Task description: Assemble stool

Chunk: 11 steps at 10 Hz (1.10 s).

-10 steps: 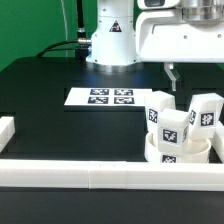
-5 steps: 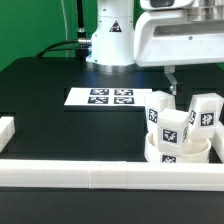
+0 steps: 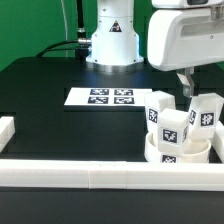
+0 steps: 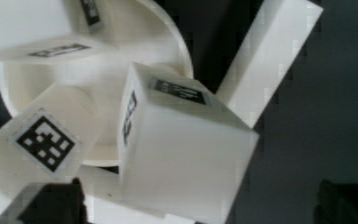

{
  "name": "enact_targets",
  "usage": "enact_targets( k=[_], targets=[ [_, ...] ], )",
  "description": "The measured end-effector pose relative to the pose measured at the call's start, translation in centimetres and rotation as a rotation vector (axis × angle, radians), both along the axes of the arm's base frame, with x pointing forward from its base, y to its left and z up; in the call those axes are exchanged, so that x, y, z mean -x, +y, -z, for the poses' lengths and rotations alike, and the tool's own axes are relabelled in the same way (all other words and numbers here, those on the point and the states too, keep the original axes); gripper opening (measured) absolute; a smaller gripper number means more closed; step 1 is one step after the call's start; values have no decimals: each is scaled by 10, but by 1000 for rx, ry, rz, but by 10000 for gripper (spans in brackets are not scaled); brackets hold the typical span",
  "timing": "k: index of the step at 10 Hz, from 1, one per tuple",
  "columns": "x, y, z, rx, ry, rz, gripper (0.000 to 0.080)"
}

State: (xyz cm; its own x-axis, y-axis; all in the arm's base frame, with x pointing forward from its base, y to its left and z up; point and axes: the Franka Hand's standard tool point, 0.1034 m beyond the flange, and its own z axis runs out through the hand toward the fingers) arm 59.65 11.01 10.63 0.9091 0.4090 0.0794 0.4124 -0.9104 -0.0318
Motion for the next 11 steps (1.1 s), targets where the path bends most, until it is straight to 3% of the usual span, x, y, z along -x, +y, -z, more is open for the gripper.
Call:
enact_targets(
  k=[3,7,11],
  targets=[
    [-1,-6,1,30,-10,-191,649],
    [1,-9,6,122,-11,-694,649],
    [1,-11,8,191,5,-947,649]
  ],
)
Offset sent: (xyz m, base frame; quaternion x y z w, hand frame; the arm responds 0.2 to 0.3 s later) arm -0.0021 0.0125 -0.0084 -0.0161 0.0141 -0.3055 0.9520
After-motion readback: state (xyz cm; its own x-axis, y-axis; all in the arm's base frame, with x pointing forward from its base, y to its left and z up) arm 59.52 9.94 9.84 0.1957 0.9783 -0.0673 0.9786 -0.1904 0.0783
